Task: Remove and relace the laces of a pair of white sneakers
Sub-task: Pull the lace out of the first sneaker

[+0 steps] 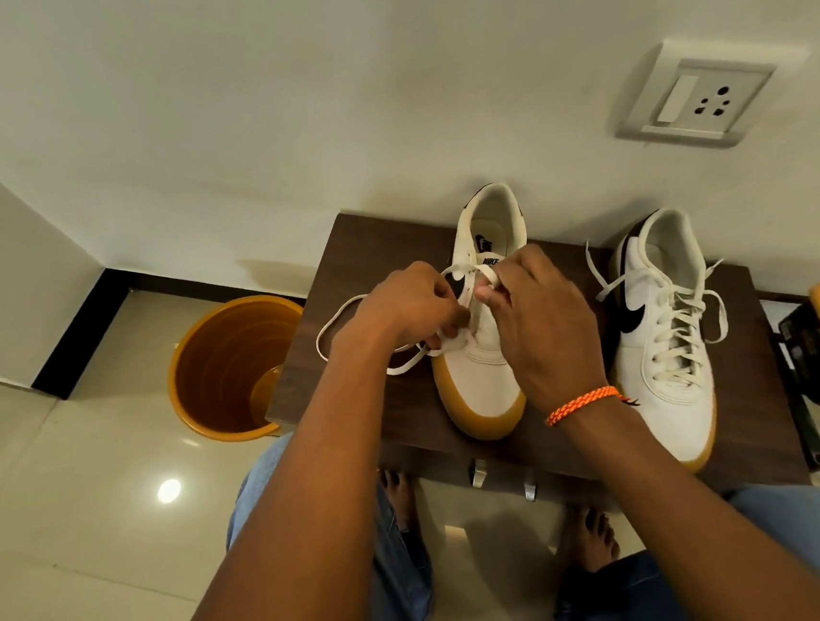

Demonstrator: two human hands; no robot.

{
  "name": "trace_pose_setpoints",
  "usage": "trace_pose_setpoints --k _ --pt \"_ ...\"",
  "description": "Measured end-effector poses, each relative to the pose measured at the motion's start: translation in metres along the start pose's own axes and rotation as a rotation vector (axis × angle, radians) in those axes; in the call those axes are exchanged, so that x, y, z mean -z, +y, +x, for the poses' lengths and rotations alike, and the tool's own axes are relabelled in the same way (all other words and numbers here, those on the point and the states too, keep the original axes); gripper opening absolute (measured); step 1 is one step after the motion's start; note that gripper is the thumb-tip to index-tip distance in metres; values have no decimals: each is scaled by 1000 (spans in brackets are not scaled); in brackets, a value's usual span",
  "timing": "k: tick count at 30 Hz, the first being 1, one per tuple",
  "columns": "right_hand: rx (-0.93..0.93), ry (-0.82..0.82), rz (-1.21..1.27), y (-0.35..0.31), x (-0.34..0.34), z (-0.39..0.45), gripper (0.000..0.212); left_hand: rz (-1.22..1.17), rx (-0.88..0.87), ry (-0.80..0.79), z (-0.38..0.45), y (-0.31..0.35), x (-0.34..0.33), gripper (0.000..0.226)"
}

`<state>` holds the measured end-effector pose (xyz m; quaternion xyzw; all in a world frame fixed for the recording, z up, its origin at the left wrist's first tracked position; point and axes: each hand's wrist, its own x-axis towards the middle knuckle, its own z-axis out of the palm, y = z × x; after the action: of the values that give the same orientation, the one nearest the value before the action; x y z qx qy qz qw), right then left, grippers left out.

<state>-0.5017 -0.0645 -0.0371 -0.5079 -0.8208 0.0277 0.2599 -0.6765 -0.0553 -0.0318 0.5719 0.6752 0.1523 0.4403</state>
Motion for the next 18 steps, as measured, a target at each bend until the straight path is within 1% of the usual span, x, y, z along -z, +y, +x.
trace_pose_setpoints --k 2,5,8,12,15,17,18 --pt "-16 -113 78 0 -2 -2 22 6 -9 -6 -1 0 1 10" --pt "-47 -262 16 9 -2 -4 29 9 -17 -9 -2 0 2 8" --pt "-31 -350 -55 11 -4 -9 29 34 -16 -3 0 0 1 11" --pt "-67 -329 -77 5 -7 -9 29 31 -17 -1 0 2 0 13" --pt "-27 -302 -96 6 -5 -6 25 22 -13 1 0 2 0 13" --pt "-18 -256 -66 6 -2 -4 23 24 -11 10 0 2 0 13" --pt "-13 -207 -48 6 0 -3 21 29 -8 12 0 2 0 13"
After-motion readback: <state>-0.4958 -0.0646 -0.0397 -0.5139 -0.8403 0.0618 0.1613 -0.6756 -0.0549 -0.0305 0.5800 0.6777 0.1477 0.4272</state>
